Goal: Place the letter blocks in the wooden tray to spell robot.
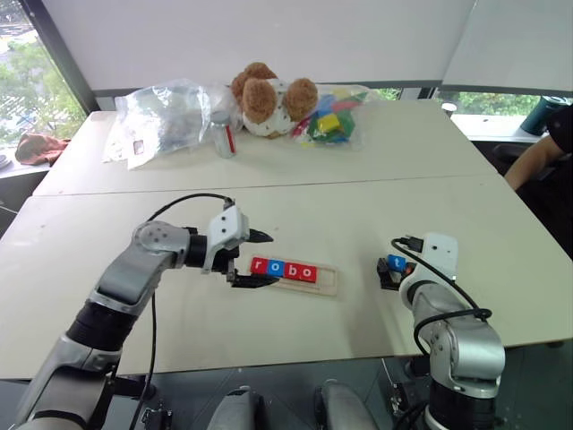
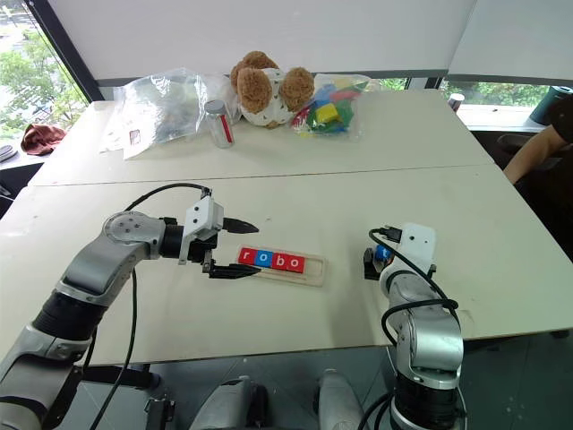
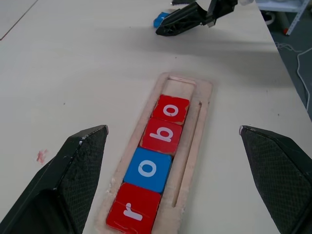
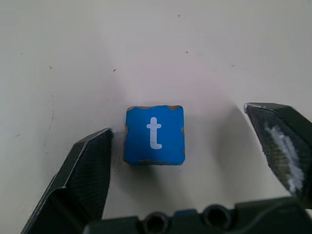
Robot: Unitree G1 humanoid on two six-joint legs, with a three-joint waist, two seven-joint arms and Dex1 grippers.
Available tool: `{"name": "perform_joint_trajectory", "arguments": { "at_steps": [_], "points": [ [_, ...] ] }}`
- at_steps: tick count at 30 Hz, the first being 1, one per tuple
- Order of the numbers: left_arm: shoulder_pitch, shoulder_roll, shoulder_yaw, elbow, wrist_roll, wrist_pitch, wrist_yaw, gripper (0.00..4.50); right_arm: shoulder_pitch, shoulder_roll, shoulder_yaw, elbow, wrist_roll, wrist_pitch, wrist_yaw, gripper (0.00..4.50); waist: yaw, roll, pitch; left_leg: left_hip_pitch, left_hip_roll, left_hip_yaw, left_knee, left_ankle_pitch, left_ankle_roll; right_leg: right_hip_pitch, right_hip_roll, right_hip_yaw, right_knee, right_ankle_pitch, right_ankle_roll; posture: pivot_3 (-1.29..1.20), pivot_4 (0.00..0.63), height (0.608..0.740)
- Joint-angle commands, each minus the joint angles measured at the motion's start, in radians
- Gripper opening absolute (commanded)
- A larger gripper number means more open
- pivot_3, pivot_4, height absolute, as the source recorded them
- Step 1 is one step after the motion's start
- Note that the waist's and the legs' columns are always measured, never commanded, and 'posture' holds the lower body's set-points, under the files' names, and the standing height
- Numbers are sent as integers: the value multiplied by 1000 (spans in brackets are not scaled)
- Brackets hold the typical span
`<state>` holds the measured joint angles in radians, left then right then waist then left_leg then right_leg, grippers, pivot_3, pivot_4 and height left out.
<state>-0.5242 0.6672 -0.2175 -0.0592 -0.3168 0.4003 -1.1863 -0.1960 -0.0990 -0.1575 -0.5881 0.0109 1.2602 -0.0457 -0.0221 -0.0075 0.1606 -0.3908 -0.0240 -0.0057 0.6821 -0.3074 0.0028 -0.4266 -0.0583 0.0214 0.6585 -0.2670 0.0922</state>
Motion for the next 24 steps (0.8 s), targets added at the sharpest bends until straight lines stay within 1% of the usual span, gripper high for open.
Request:
{"name": "perform_joint_trajectory", "arguments": {
  "at_steps": [1,2,3,5,6,7,8,10,12,14,15,18,21,24],
  "points": [
    [-12,30,37,0,1,-24,-18,4500,-67,-99,52,-81,37,6,87,4431,2,0,0,0,0,0,0,0,0,0,0,0,0,0,0,0,150,740],
    [-13,35,41,3,-1,-26,-22,4500,-100,-152,54,-72,51,-31,133,4431,3,0,0,0,0,0,0,0,0,0,0,-1,0,0,0,0,150,740],
    [-16,43,48,0,-10,-23,-32,4500,-132,-212,56,-44,87,-101,222,4431,3,1,1,0,0,0,0,0,0,0,0,-1,0,0,0,0,150,740],
    [-19,51,58,-5,-24,-17,-43,4500,-159,-286,52,5,139,-199,335,4431,4,0,1,-1,-1,1,0,0,0,0,1,-1,-2,0,0,0,150,740],
    [-16,53,72,-16,-47,5,-47,4500,-148,-376,55,65,176,-283,472,4431,8,0,1,-1,0,0,0,-1,1,1,1,-2,-3,0,0,0,150,740],
    [-9,57,81,-28,-60,19,-51,4500,-142,-445,39,130,199,-377,580,4431,11,0,1,-1,0,-2,0,-1,2,3,1,-4,-5,0,0,0,150,740],
    [-5,61,88,-35,-69,27,-54,4500,-139,-495,29,179,218,-449,655,4431,14,-1,1,-1,0,-2,-1,-1,2,4,1,-5,-7,0,0,0,150,740],
    [8,85,98,-57,-77,45,-63,4500,-141,-629,35,326,247,-605,869,4431,12,0,1,-1,0,-3,-1,-3,4,6,1,-5,-10,0,0,0,150,740],
    [14,101,104,-71,-84,58,-66,4500,-137,-716,54,449,253,-751,1023,4431,9,0,2,-1,-1,0,-1,-4,7,5,-1,-4,-11,0,1,0,150,740],
    [13,107,109,-70,-85,64,-59,4500,-136,-753,73,548,247,-875,1113,4431,9,-1,2,-1,-1,2,0,-5,8,5,-3,-4,-12,0,1,0,150,740],
    [12,111,112,-66,-80,64,-52,4500,-141,-766,92,631,229,-944,1155,4431,8,-1,2,-1,-1,2,0,-5,8,5,-3,-4,-12,0,1,0,150,740],
    [22,117,124,-68,-77,72,-36,4500,-149,-782,140,772,189,-1075,1238,4431,8,-1,2,-1,0,2,0,-4,8,6,-3,-3,-11,0,1,0,150,740],
    [53,133,138,-98,-83,87,-23,4500,-160,-763,150,850,183,-1146,1253,4431,6,-1,2,-1,0,2,0,-4,7,4,-3,-2,-10,0,1,0,150,740],
    [74,145,148,-116,-84,97,-12,4500,-160,-766,160,919,162,-1216,1264,4431,9,-1,2,-1,0,2,0,-4,7,4,-3,-2,-9,0,1,0,150,740]
  ]
}}
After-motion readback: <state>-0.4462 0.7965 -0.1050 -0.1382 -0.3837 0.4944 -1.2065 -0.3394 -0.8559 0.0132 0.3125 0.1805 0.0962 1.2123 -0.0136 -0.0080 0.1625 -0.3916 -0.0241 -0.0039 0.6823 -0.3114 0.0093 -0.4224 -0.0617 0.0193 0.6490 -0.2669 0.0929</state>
